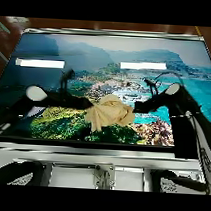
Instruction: Fold the shirts.
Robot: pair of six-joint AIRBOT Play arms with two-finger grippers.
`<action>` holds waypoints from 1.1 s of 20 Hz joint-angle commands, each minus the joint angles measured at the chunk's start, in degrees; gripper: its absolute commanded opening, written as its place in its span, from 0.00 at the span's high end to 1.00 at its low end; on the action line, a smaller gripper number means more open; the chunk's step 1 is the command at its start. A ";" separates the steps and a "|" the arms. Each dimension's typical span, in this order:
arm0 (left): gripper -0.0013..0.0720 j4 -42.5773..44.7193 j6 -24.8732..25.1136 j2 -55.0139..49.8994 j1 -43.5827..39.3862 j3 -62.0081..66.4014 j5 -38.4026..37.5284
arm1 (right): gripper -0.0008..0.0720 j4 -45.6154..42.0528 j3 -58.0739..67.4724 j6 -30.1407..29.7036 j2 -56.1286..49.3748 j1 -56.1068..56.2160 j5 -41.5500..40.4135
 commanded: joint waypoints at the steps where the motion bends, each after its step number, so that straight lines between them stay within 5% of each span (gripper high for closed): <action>1: 0.93 2.80 1.22 10.91 5.79 14.40 0.13 | 0.91 -3.98 11.26 -1.92 12.11 0.07 2.36; 8: 0.93 2.95 0.76 27.71 20.92 38.29 4.61 | 0.91 -7.28 31.34 6.73 36.33 0.09 -9.11; 13: 0.93 17.59 -8.22 33.27 28.06 38.21 -1.22 | 0.91 -21.59 33.22 14.23 43.39 0.09 -8.61; 22: 0.93 41.97 -8.39 28.55 28.68 36.06 -14.75 | 0.91 -38.51 32.24 16.33 33.75 0.09 27.28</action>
